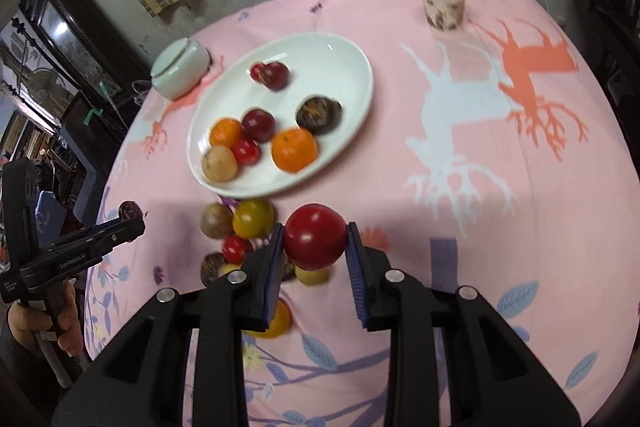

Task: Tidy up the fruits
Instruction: 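Carry mangosteen and tomato over the plate and open both tools, then grasp a small yellow-green fruit with the left tool while the right tool grasps a yellow tomato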

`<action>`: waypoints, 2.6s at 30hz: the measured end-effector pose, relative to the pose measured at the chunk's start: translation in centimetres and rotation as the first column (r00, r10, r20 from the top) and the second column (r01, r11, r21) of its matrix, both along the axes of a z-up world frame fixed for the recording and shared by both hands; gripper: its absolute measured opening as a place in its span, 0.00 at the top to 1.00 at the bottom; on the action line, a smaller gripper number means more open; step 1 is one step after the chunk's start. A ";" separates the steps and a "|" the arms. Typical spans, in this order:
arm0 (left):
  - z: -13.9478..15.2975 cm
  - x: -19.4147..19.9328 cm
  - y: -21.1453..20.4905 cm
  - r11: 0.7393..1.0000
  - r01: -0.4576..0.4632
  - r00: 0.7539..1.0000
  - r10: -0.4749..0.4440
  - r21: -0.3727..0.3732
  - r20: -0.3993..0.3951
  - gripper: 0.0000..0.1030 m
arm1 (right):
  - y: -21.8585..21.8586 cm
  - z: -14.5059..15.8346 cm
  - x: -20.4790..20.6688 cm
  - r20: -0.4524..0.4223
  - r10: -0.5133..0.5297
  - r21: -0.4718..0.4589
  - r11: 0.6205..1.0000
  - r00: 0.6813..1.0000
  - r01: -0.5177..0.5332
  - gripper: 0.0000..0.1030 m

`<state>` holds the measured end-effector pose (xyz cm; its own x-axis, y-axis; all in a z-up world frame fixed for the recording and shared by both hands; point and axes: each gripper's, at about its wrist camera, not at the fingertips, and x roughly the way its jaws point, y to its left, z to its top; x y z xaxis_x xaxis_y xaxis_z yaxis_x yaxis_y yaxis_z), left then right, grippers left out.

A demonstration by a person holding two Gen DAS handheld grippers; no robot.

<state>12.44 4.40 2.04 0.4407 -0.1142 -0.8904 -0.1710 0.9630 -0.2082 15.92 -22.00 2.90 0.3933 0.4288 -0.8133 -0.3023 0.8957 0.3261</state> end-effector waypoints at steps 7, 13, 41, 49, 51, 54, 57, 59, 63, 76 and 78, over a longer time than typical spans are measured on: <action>1.1 5.0 -0.7 0.999 0.033 0.998 -0.034 0.023 0.043 0.59 | 3.6 0.8 4.2 0.051 0.055 -0.004 0.998 0.997 -0.055 0.71; -0.3 8.5 -1.3 0.998 0.042 0.998 -0.044 0.035 0.034 0.59 | 6.5 -0.8 7.3 0.037 0.078 0.002 0.997 0.996 -0.078 0.70; -1.0 6.7 0.5 0.999 -0.052 0.998 0.052 -0.012 0.022 0.32 | 7.0 -1.6 7.6 0.030 0.047 0.045 0.998 0.998 -0.048 0.37; -2.2 1.4 0.0 0.999 -0.044 0.998 0.043 -0.023 -0.034 0.28 | 2.7 -2.3 3.3 -0.029 -0.003 0.035 0.999 1.000 0.004 0.35; -2.8 0.2 -0.1 0.999 -0.044 0.998 0.042 -0.026 -0.054 0.28 | 1.4 -3.4 1.5 -0.072 -0.005 0.023 1.000 0.997 0.006 0.35; -3.7 -1.5 -0.4 0.999 -0.039 0.995 0.037 -0.021 -0.088 0.28 | 0.0 -5.0 -1.0 -0.123 -0.001 0.000 1.000 0.992 0.001 0.35; -4.3 -3.1 -0.9 0.999 -0.032 0.993 0.029 -0.024 -0.116 0.28 | -1.1 -6.2 -3.2 -0.167 -0.013 0.001 1.000 0.986 0.014 0.36; -4.4 -3.8 -1.3 1.000 -0.021 0.992 0.019 -0.016 -0.122 0.28 | -1.5 -6.6 -4.3 -0.179 -0.013 0.000 1.000 0.984 0.013 0.36; -4.4 -5.0 -2.2 1.000 0.003 0.991 -0.004 -0.001 -0.130 0.26 | -1.2 -6.6 -5.8 -0.182 0.002 -0.004 1.000 0.983 -0.003 0.36; -5.8 -7.5 -7.2 0.991 0.126 0.980 -0.131 -0.041 -0.151 0.26 | -1.5 -6.0 -7.3 -0.174 0.017 0.000 1.000 0.985 -0.017 0.35; -6.5 -7.5 -8.1 0.988 0.152 0.975 -0.155 -0.036 -0.158 0.26 | -1.8 -6.1 -7.6 -0.181 0.014 0.003 1.000 0.983 -0.013 0.35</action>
